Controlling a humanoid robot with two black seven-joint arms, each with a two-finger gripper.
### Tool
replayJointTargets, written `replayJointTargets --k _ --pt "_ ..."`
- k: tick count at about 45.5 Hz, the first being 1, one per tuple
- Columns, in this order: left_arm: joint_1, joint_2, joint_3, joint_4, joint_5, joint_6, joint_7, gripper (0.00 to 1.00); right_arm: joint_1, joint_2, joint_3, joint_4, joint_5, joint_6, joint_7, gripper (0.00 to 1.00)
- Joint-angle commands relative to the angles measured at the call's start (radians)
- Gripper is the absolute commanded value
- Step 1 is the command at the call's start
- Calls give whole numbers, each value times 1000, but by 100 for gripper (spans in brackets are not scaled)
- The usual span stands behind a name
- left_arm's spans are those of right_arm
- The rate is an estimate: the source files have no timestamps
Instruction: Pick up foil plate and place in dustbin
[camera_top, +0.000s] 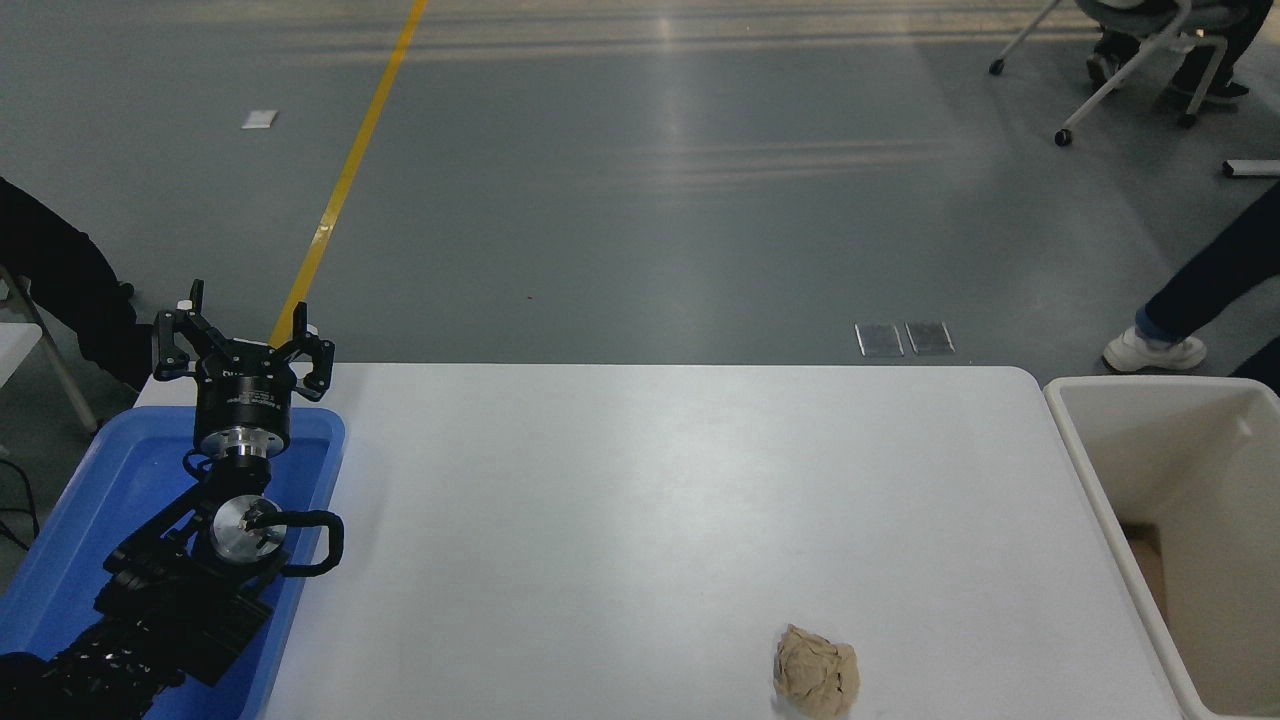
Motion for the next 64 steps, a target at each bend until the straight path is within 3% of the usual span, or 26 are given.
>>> replayJointTargets --k 1,6,14,31,32,36,43,51,57,64 --pt "0 -1 0 0 0 0 0 99 -458 274 165 -295 207 -134 2 0" --pt "0 -1 0 0 0 0 0 99 -578 396 185 -459 316 -134 2 0" --pt "0 -1 0 0 -2 0 0 99 -625 465 235 -511 420 -142 -1 0" --pt "0 -1 0 0 -2 0 0 99 -624 532 272 -516 436 -210 -24 0" --pt "0 -1 0 0 -2 0 0 99 -621 532 272 -516 436 -210 -24 5" --pt "0 -1 0 0 -2 0 0 99 -610 531 272 -510 436 -211 -21 55" --pt "0 -1 0 0 -2 0 0 99 -575 529 280 -502 436 -210 -19 86" --pt "0 -1 0 0 -2 0 0 99 -497 516 278 -466 419 -204 -19 98" --pt "0 -1 0 0 -2 0 0 99 -334 390 272 -322 402 -194 -19 100" --pt "0 -1 0 0 0 0 0 99 -107 223 263 -18 209 -184 -22 98"
